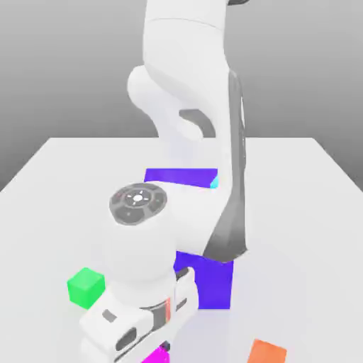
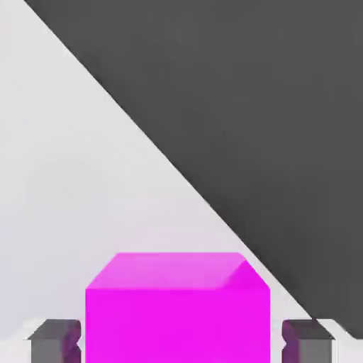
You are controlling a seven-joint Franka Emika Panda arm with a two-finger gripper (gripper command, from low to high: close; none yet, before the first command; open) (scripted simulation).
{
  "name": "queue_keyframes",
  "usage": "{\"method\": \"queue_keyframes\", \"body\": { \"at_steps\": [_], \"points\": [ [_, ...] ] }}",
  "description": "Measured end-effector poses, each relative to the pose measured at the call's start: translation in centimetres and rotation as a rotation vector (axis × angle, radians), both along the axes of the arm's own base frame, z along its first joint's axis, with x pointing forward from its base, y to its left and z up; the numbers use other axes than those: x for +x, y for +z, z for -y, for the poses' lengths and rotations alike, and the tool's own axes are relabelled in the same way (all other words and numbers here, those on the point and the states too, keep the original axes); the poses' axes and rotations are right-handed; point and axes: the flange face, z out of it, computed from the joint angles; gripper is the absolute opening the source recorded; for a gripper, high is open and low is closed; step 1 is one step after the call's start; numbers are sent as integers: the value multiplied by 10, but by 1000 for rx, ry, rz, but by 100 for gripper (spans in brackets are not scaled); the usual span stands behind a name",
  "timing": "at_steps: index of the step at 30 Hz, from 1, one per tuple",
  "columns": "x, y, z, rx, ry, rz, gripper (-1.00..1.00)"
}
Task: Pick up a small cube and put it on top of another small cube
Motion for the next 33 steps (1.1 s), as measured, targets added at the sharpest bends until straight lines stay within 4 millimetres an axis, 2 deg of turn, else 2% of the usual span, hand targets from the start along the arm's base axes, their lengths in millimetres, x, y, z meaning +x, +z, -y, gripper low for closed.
{"method": "queue_keyframes", "body": {
  "at_steps": [2,3,7,8,9,11,15,17,21,23,24,27,32,33],
  "points": [
    [-1,-6,0,0,0,-1,-100],
    [0,-2,0,0,1,0,-100],
    [0,46,0,0,1,-1,-100],
    [6,56,0,1,-4,-5,-100],
    [7,64,8,0,-24,-10,-100],
    [-3,79,33,-5,-82,-20,-100],
    [-40,101,86,-15,-211,-39,-100],
    [-64,107,107,-18,-266,-42,-100],
    [-121,111,138,-12,-368,-31,-100],
    [-148,112,144,-7,-405,-19,-100],
    [-158,111,140,-3,-403,-10,-100],
    [-162,95,133,3,-391,0,-100],
    [-163,55,133,3,-393,1,-100],
    [-165,47,133,2,-394,0,100]
  ]
}}
